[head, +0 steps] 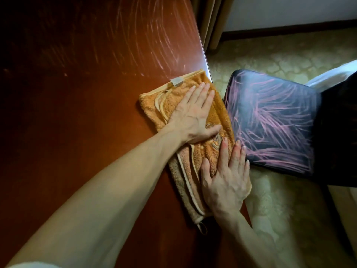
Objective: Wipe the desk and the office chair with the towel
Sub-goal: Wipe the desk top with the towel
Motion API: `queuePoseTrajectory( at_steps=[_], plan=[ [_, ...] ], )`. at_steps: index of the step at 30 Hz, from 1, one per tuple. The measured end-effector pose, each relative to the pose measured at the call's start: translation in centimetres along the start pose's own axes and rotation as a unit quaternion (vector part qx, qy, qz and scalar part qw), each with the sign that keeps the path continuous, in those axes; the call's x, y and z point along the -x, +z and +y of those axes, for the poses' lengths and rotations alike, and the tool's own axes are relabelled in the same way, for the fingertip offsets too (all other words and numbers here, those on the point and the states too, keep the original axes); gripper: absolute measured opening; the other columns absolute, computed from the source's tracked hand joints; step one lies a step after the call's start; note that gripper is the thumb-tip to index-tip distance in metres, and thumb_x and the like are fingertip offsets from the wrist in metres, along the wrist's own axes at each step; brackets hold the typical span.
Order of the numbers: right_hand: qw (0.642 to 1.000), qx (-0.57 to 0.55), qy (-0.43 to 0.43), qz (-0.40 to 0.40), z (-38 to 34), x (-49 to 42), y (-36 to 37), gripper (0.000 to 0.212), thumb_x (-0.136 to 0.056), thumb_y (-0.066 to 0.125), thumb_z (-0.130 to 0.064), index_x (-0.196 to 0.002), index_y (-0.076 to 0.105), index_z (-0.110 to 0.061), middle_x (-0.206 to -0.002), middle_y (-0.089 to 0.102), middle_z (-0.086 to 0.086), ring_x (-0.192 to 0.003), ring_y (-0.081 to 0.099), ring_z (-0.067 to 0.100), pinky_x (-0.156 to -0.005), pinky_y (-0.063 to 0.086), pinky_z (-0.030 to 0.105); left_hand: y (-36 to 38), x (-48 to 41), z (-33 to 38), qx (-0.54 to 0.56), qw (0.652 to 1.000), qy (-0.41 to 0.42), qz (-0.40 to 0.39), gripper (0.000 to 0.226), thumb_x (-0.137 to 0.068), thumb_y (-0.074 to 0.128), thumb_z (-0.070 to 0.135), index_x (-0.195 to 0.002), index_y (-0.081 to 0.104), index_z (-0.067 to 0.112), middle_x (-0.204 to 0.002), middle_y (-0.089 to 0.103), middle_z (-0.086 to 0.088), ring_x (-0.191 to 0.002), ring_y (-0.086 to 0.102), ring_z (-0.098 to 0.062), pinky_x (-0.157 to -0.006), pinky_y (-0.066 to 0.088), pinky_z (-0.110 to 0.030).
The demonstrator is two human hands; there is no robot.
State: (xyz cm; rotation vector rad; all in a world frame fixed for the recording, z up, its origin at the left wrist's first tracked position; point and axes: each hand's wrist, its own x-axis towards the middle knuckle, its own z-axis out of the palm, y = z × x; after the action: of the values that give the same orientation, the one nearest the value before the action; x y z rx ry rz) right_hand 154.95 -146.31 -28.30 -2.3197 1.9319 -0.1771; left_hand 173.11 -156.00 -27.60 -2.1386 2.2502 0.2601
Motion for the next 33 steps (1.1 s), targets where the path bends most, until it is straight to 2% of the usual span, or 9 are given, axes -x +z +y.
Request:
queuePoseTrajectory(
  at_steps=[8, 12, 15, 20, 24, 26, 28, 30, 33],
  plan=[
    [0.998, 0.024, 0.051, -0.009, -0.1, 1.0, -0.1, 0.076, -0.098, 0.031, -0.052, -0.163, 0.026, -0.013, -0.167, 0.027, 0.023, -0.156, 0.024, 0.036, -0.125, 0.023, 0.055, -0.6, -2.8, 2.0, -0.029, 0.997, 0.072, -0.017, 0.097, -0.091, 0.019, 0.079, -0.164, 0.017, 0.015, -0.173, 0.004, -0.014, -0.16, -0.001, -0.027, -0.129, -0.001, -0.047],
    [0.983, -0.042, 0.163, -0.075, -2.3, 0.0, -0.2, 0.081, -0.093, 0.023, -0.058, -0.165, 0.013, -0.023, -0.171, 0.015, 0.018, -0.159, 0.01, 0.032, -0.128, 0.008, 0.053, -0.5, -2.1, 1.9, 0.001, 0.999, 0.037, 0.017, 0.085, -0.096, 0.022, 0.074, -0.164, 0.018, 0.025, -0.173, 0.004, -0.009, -0.16, -0.003, -0.022, -0.129, -0.002, -0.047],
    [0.976, -0.075, 0.194, -0.067, -4.2, -1.3, 0.1, 0.093, -0.086, 0.014, -0.07, -0.165, 0.013, -0.023, -0.171, 0.015, 0.018, -0.159, 0.009, 0.032, -0.127, 0.006, 0.055, -0.3, -0.6, 1.1, 0.029, 0.999, -0.011, 0.034, 0.078, -0.098, 0.019, 0.07, -0.165, 0.012, 0.03, -0.174, 0.0, -0.006, -0.16, -0.006, -0.019, -0.129, -0.005, -0.045],
    [0.998, -0.008, -0.061, -0.031, -3.9, -4.4, 0.5, 0.09, -0.088, 0.036, -0.07, -0.162, 0.027, -0.019, -0.167, 0.024, 0.021, -0.156, 0.02, 0.036, -0.124, 0.019, 0.058, -0.3, 4.6, -3.8, 0.059, 0.977, -0.194, 0.063, 0.075, -0.101, 0.02, 0.068, -0.166, 0.006, 0.032, -0.174, -0.002, -0.005, -0.16, -0.008, -0.019, -0.129, -0.007, -0.043],
    [0.93, 0.039, -0.334, -0.149, -4.9, -12.3, 0.2, 0.087, -0.09, 0.025, -0.075, -0.165, 0.004, -0.036, -0.174, 0.001, 0.01, -0.16, -0.007, 0.025, -0.128, -0.003, 0.053, -0.2, 10.9, -5.6, 0.112, 0.917, -0.372, 0.087, 0.078, -0.103, 0.025, 0.064, -0.166, 0.002, 0.025, -0.173, -0.004, -0.008, -0.16, -0.008, -0.021, -0.129, -0.007, -0.045],
    [0.897, 0.079, -0.392, -0.191, -6.4, -14.8, -0.5, 0.088, -0.085, 0.021, -0.072, -0.164, 0.0, -0.039, -0.174, -0.005, 0.008, -0.159, -0.014, 0.024, -0.127, -0.011, 0.053, -0.3, 12.8, -4.0, 0.146, 0.887, -0.43, 0.078, 0.08, -0.103, 0.027, 0.063, -0.166, -0.001, 0.022, -0.173, -0.006, -0.01, -0.16, -0.009, -0.023, -0.128, -0.006, -0.047],
    [0.913, 0.074, -0.368, -0.159, -7.7, -13.4, -1.1, 0.088, -0.083, 0.022, -0.065, -0.165, 0.008, -0.035, -0.174, -0.001, 0.011, -0.16, -0.013, 0.028, -0.126, -0.012, 0.056, -0.3, 13.8, -2.7, 0.143, 0.887, -0.437, 0.051, 0.084, -0.102, 0.028, 0.063, -0.166, -0.004, 0.02, -0.172, -0.009, -0.015, -0.159, -0.011, -0.026, -0.127, -0.008, -0.05],
    [0.963, 0.006, -0.256, -0.082, -8.8, -9.5, -0.9, 0.084, -0.086, 0.026, -0.056, -0.165, 0.014, -0.03, -0.173, 0.002, 0.014, -0.16, -0.007, 0.03, -0.126, -0.012, 0.055, -0.8, 14.1, -3.7, 0.08, 0.914, -0.396, 0.041, 0.087, -0.1, 0.026, 0.066, -0.164, -0.006, 0.017, -0.171, -0.011, -0.02, -0.159, -0.013, -0.031, -0.126, -0.013, -0.053],
    [0.991, -0.097, 0.006, -0.095, -10.3, -5.8, -0.3, 0.083, -0.094, 0.02, -0.058, -0.166, -0.002, -0.021, -0.172, -0.01, 0.017, -0.159, -0.012, 0.032, -0.125, -0.013, 0.05, -2.0, 13.7, -8.5, -0.033, 0.982, -0.181, 0.035, 0.081, -0.1, 0.015, 0.067, -0.163, -0.01, 0.022, -0.169, -0.018, -0.017, -0.158, -0.016, -0.03, -0.127, -0.011, -0.051]
  ],
)
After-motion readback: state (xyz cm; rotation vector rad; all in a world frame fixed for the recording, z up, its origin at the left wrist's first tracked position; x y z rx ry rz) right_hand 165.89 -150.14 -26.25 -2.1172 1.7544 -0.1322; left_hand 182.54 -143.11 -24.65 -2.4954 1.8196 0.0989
